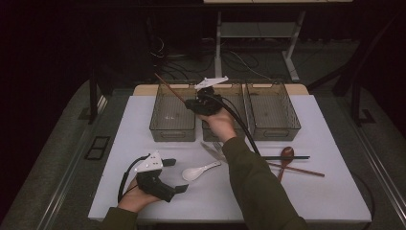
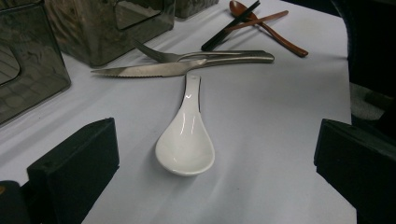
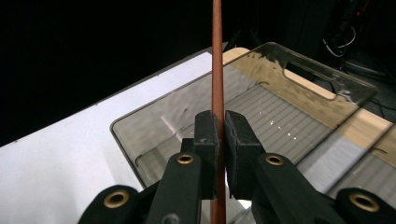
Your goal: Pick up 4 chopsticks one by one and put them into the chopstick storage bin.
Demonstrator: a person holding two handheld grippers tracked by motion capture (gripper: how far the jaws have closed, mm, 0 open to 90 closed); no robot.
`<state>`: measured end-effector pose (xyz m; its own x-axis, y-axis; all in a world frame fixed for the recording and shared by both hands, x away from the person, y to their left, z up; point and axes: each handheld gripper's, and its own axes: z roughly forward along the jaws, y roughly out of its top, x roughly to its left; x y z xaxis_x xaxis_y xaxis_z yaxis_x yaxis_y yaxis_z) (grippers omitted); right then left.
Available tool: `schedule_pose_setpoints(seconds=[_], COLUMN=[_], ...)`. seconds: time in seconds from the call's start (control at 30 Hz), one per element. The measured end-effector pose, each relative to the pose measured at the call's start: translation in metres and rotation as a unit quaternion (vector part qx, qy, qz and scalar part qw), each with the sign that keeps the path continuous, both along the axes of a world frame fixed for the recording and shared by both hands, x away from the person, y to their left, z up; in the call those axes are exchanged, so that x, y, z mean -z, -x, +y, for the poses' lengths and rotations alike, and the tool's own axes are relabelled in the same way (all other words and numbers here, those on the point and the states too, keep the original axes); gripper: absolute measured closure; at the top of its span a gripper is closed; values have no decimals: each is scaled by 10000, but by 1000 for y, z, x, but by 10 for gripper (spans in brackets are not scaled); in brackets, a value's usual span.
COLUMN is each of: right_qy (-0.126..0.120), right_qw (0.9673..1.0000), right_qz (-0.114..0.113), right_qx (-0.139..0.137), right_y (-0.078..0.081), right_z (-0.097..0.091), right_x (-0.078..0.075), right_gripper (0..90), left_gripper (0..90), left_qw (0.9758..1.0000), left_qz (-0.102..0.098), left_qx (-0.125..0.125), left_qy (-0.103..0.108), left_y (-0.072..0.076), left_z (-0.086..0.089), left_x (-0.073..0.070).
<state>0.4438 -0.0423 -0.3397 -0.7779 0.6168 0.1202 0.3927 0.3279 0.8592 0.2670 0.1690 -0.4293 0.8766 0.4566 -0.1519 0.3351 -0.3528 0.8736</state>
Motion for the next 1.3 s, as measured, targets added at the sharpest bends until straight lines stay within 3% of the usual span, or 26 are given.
schedule_pose_setpoints(seconds=[0.1, 0.6, 1.0, 1.07, 1.1, 1.3], right_qy=[100, 148, 334, 372, 455, 446], right_qw=[9999, 9997, 9984, 9981, 9979, 9978], right_qz=[0, 184, 426, 479, 396, 426], right_qx=[-14, 90, 137, 123, 222, 231], right_y=[-6, -26, -34, -34, -34, -31], right_z=[11, 50, 58, 59, 59, 53], right_x=[4, 25, 42, 43, 43, 36], right_gripper=[841, 840, 833, 809, 685, 593], left_gripper=[0, 0, 0, 0, 0, 0], left_qw=[10000, 10000, 10000, 10000, 10000, 10000], left_qz=[-8, 7, -1, 6, 12, 6], left_qx=[5, 13, 31, 28, 24, 29], left_qy=[38, 80, 85, 94, 95, 72], left_y=[0, 1, 1, 1, 1, 0], left_z=[1, 1, 1, 1, 1, 0], left_x=[-1, -2, -2, -2, -2, -2])
